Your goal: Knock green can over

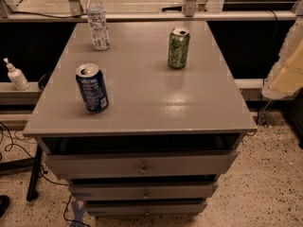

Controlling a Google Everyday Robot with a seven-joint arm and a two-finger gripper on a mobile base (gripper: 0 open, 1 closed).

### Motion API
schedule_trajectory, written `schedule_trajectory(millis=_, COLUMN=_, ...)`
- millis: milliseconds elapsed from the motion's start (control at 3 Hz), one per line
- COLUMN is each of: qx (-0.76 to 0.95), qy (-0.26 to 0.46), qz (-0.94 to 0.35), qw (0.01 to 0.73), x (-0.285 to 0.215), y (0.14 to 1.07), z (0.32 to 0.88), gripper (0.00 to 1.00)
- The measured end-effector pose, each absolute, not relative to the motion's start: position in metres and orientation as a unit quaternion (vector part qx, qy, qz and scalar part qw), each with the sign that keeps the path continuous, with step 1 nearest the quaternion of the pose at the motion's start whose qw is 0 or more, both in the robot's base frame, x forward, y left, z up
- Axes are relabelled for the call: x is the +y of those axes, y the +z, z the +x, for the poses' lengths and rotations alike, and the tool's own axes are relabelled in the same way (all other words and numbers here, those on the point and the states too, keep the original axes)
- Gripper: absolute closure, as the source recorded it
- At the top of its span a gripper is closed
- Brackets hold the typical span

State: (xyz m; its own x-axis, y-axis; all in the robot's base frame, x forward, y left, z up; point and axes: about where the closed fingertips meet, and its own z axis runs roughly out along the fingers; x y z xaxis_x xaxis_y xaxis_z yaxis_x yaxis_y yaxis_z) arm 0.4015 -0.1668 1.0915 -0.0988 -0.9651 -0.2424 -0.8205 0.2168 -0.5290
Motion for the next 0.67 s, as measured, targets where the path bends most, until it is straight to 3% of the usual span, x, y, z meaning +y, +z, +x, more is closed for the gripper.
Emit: schedule_trajectory(millis=667, qx=0.73, qy=-0.131, qz=-0.612, qw=0.276, x=-0.1668, y=1.0915, z=0.4015, gripper=0.0)
